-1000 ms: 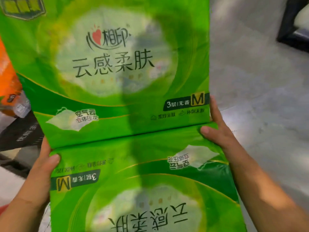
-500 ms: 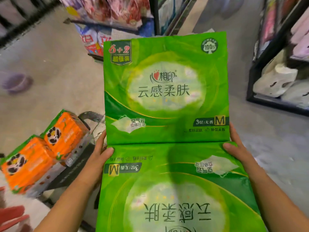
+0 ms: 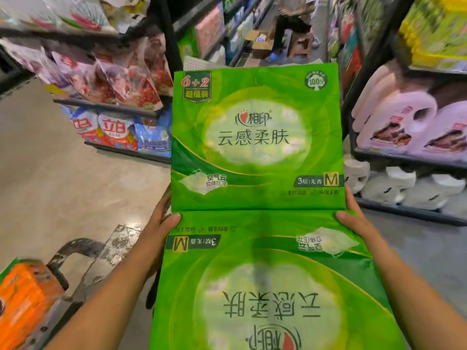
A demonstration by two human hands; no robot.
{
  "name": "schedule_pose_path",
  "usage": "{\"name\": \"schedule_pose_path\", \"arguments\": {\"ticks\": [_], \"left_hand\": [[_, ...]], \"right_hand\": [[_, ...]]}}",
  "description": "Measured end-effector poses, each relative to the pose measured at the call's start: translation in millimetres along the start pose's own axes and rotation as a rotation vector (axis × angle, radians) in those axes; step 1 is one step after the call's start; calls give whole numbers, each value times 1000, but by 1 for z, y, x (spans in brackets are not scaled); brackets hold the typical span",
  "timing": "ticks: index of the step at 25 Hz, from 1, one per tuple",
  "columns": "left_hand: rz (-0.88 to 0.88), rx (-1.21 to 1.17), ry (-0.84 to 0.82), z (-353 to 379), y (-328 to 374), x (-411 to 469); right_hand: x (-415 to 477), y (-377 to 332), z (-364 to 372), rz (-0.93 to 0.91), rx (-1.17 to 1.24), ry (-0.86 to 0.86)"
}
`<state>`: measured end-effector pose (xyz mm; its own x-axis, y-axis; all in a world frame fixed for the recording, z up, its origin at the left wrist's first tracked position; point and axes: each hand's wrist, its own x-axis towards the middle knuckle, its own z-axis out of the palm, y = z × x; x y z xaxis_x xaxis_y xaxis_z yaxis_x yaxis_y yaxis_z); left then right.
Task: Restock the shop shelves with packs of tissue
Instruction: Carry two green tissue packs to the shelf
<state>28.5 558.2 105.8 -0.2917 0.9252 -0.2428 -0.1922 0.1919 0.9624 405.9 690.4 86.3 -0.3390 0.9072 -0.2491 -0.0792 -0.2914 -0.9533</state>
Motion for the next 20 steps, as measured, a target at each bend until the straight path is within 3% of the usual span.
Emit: {"name": "schedule_pose_path", "arguments": {"ticks": [10,13,20], "left_hand": [[-28,140,-190,65,53,368],[-6,244,-175,99,86,467],[-53,120,-130,169,123,663]], "right_hand": [[242,-76,-69,-7,24,190],[321,-98,-91,17,20,211],[547,-163,-155,-28,37,197]]}}
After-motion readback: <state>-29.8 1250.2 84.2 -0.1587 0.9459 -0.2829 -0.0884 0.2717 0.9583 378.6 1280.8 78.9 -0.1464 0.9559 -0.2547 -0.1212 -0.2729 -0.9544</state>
